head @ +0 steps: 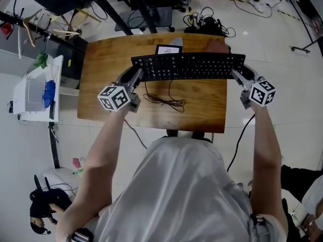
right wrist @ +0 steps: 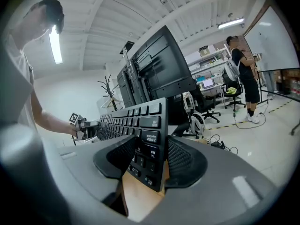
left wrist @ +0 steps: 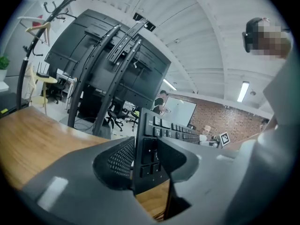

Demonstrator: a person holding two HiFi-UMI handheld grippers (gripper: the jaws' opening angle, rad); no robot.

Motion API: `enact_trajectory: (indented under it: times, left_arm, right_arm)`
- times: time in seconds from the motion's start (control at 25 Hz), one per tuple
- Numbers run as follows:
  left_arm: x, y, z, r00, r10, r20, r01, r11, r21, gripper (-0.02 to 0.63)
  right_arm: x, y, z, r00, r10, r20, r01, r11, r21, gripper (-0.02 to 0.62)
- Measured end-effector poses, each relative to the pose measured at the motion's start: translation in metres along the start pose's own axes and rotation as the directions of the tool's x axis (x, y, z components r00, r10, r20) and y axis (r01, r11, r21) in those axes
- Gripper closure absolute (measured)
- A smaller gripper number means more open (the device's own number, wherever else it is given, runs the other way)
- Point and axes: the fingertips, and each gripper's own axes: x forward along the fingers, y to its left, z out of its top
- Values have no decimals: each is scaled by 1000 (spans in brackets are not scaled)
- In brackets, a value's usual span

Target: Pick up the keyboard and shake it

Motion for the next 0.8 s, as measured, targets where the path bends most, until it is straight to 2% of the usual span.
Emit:
enact_trajectory:
  times: [0.16, 0.36, 0.64, 0.8]
  left_arm:
    - [-3, 9, -38, 995, 14, -103, -23, 997, -78, 476]
    - [-6, 14, -81, 975, 20, -220, -48, 991, -122, 476]
    - [-5, 14, -136, 934, 10, -357, -83, 978, -190, 474]
    - [-4, 14, -166, 908, -1, -420, -104, 968, -229, 474]
  right_arm:
    - [-1, -1, -42, 996, -1, -86, 9, 996, 90, 413]
    - [-7, -3, -94, 984, 1, -176, 32, 982, 186, 413]
    - [-25, -6, -153, 957, 4, -290, 86, 951, 296, 413]
    - [-37, -11, -178, 934, -17, -357, 139, 938, 317, 411]
